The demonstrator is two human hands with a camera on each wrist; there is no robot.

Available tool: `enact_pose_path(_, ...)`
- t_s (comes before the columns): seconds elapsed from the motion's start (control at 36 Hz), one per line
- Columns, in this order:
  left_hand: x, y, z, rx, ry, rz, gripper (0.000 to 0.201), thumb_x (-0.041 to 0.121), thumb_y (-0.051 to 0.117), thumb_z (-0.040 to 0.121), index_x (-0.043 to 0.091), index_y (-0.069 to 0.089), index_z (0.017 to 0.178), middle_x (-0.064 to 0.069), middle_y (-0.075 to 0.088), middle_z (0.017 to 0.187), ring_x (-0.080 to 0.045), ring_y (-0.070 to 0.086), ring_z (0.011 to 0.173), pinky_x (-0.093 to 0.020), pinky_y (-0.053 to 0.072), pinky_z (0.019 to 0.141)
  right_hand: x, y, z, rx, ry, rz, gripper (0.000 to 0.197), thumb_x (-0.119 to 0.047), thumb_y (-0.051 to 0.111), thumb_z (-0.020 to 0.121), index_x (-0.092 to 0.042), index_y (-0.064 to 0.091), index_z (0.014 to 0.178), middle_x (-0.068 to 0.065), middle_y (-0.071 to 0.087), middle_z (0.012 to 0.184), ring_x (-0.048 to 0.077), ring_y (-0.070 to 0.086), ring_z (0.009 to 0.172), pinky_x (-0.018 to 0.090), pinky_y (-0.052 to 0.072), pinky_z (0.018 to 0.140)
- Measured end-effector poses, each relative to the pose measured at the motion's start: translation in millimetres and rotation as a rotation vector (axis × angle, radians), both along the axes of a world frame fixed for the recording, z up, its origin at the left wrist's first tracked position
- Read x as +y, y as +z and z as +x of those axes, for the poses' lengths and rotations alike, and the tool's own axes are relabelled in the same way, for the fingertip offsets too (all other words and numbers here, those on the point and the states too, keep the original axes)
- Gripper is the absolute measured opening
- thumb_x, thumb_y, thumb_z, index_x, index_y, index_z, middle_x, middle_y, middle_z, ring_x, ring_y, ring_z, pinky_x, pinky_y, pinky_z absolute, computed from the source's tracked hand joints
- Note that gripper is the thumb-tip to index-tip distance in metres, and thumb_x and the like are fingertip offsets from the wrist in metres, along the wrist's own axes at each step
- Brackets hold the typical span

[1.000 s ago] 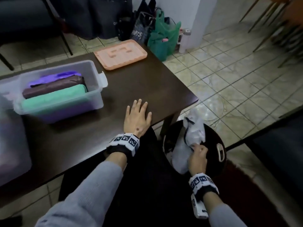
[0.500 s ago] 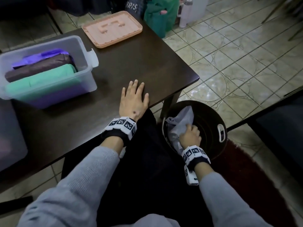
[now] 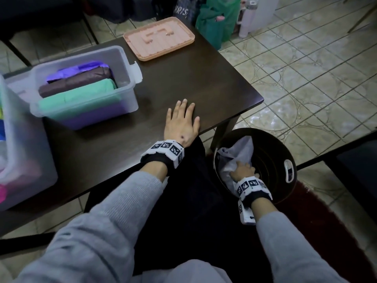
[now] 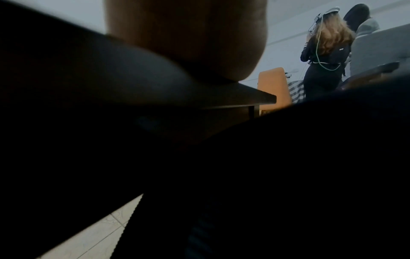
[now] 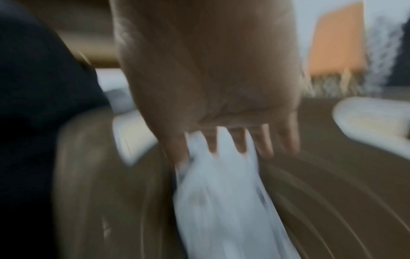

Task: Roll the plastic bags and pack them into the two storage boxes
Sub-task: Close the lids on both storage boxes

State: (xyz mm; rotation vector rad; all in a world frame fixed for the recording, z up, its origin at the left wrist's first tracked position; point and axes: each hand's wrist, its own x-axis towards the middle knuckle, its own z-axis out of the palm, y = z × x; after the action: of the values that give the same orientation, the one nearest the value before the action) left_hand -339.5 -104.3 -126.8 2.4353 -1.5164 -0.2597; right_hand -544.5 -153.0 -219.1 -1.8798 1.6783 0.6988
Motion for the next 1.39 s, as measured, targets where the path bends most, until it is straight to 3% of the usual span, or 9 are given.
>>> enact_pose_path(0.22, 0.8, 33.0, 18.3, 0.2, -0.099, 0.214, 0.059, 0.036, 0.039, 0.099, 0.016, 0.016, 0.15, -0.006, 0.004, 0.159, -0.021, 0.0, 0.147, -0.039, 0.002, 0.117, -9.3, 86.1, 29.8, -0.164, 0.13, -0.038, 0.048, -0.038, 0.042, 0.098, -0.012, 0.042, 0.139, 0.014, 0.049, 0.138, 0.032, 0.046, 0.126, 0.037, 0.037, 0.099)
enact_pose_path(0.36, 10.6, 80.2, 35.0, 0.329, -0.101, 0.243, 0.052, 0.031, 0.049, 0.096, 0.015, 0.036, 0.144, -0.01, 0.042, 0.145, -0.025, 0.038, 0.134, -0.032, 0.03, 0.11, -2.2, 149.4, 64.4, -0.347, 0.328, -0.003, 0.042, -0.039, 0.052, 0.094, -0.011, 0.057, 0.124, 0.01, 0.061, 0.122, 0.026, 0.056, 0.113, 0.031, 0.043, 0.091)
enact_pose_path(0.5, 28.2, 148.4, 70.0, 0.4, -0.143, 0.183, 0.043, 0.031, 0.052, 0.096, 0.017, 0.049, 0.137, -0.001, 0.051, 0.138, -0.017, 0.047, 0.127, -0.026, 0.035, 0.106, 9.0, 208.8, 122.1, -0.471, 0.501, 0.038, 0.038, -0.043, 0.056, 0.09, -0.019, 0.062, 0.118, 0.002, 0.063, 0.114, 0.019, 0.057, 0.106, 0.031, 0.044, 0.093)
enact_pose_path(0.72, 95.2, 249.9, 182.9, 0.251, 0.092, 0.005, 0.03, 0.028, 0.051, 0.095, 0.018, 0.057, 0.122, 0.002, 0.056, 0.114, -0.012, 0.051, 0.108, -0.022, 0.036, 0.092, 37.1, 284.5, 245.3, -0.626, 0.793, 0.018, 0.04, -0.037, 0.056, 0.092, -0.016, 0.057, 0.127, 0.003, 0.062, 0.118, 0.012, 0.055, 0.1, 0.022, 0.038, 0.082)
enact_pose_path(0.78, 119.7, 261.3, 217.4, 0.224, 0.204, -0.007, 0.038, 0.027, 0.052, 0.094, 0.014, 0.054, 0.13, 0.001, 0.057, 0.126, -0.014, 0.052, 0.116, -0.022, 0.038, 0.098, 44.8, 297.9, 280.9, -0.62, 0.884, -0.041, 0.04, -0.04, 0.055, 0.092, -0.019, 0.058, 0.125, 0.003, 0.062, 0.12, 0.016, 0.058, 0.102, 0.025, 0.041, 0.084)
enact_pose_path(1.03, 222.2, 247.0, 337.3, 0.247, 0.618, 0.199, 0.035, 0.015, 0.059, 0.091, 0.008, 0.058, 0.126, -0.007, 0.059, 0.127, -0.024, 0.054, 0.118, -0.029, 0.041, 0.098, 97.1, 337.3, 445.6, -0.503, 1.308, -0.283, 0.038, -0.031, 0.054, 0.093, -0.014, 0.055, 0.127, 0.008, 0.057, 0.128, 0.025, 0.053, 0.115, 0.028, 0.039, 0.087)
enact_pose_path(1.14, 267.9, 178.7, 430.3, 0.231, 0.806, 0.36, 0.016, 0.048, 0.074, 0.06, 0.036, 0.071, 0.07, 0.0, 0.072, 0.1, -0.018, 0.066, 0.085, -0.031, 0.053, 0.084, 116.6, 331.5, 513.6, -0.447, 1.465, -0.328, 0.041, -0.024, 0.059, 0.091, -0.012, 0.053, 0.13, 0.008, 0.053, 0.132, 0.025, 0.05, 0.119, 0.031, 0.039, 0.094)
enact_pose_path(1.28, 288.4, 193.9, 402.1, 0.567, 0.781, 0.292, 0.019, 0.017, 0.057, 0.094, 0.008, 0.059, 0.11, -0.016, 0.064, 0.084, -0.02, 0.064, 0.049, -0.026, 0.054, 0.043, 133.5, 287.9, 576.3, -0.23, 1.613, -0.356, 0.061, -0.023, 0.069, 0.084, -0.01, 0.044, 0.137, 0.01, 0.051, 0.136, 0.03, 0.048, 0.123, 0.038, 0.041, 0.102)
enact_pose_path(1.39, 291.7, 182.1, 405.7, 0.684, 0.832, 0.189, 0.027, 0.021, 0.052, 0.097, 0.004, 0.056, 0.117, -0.015, 0.054, 0.077, -0.027, 0.057, 0.059, -0.031, 0.052, 0.041, 139.0, 254.3, 609.8, -0.122, 1.65, -0.379, 0.069, -0.021, 0.072, 0.082, -0.007, 0.039, 0.141, 0.013, 0.049, 0.138, 0.031, 0.046, 0.126, 0.036, 0.038, 0.101)
